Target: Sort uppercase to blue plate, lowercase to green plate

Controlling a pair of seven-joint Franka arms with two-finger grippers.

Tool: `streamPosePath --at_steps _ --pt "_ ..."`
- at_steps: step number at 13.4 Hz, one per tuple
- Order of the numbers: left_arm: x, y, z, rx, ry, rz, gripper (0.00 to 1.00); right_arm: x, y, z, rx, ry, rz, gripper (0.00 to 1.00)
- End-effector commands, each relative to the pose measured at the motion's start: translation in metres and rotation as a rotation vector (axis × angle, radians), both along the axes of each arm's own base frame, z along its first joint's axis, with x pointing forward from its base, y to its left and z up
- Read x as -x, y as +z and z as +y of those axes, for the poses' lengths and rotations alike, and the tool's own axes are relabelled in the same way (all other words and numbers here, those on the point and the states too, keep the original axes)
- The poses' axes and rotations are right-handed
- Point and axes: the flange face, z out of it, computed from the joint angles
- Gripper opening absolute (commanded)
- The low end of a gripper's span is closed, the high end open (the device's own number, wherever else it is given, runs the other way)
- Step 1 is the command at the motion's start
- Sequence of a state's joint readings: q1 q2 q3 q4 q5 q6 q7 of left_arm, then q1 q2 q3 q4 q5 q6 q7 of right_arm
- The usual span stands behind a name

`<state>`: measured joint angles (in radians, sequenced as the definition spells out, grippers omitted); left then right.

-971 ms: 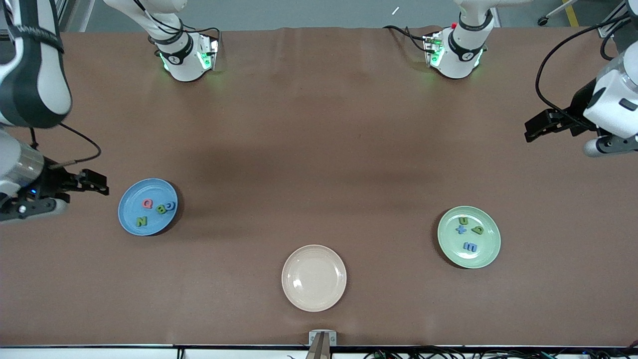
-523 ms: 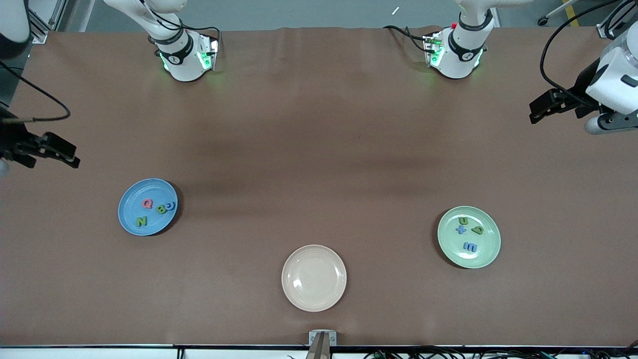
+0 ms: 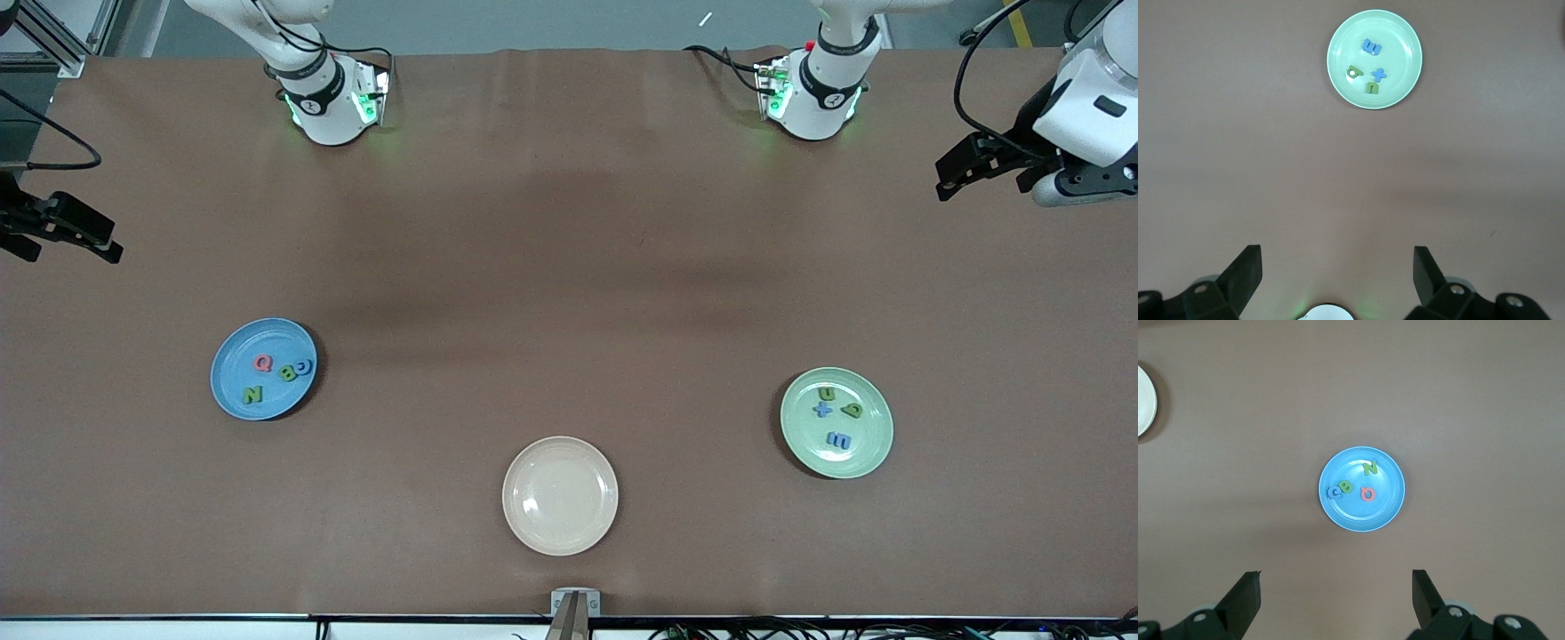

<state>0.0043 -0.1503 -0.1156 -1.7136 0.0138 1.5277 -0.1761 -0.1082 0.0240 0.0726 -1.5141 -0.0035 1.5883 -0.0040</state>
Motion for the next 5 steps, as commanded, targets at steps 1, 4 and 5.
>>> streamPosePath --at_steps 1,4,5 --pt "0.005 0.007 0.001 0.02 -0.024 -0.028 1.0 -0.004 -0.008 -0.005 -0.029 -0.011 0.02 1.0" --pt "0.006 0.022 -0.001 0.02 -0.029 -0.016 1.0 0.003 -0.008 -0.004 -0.027 -0.027 0.057 1.0" --pt "0.007 0.025 -0.002 0.02 -0.03 -0.016 1.0 0.003 -0.007 -0.006 -0.025 -0.026 0.054 1.0"
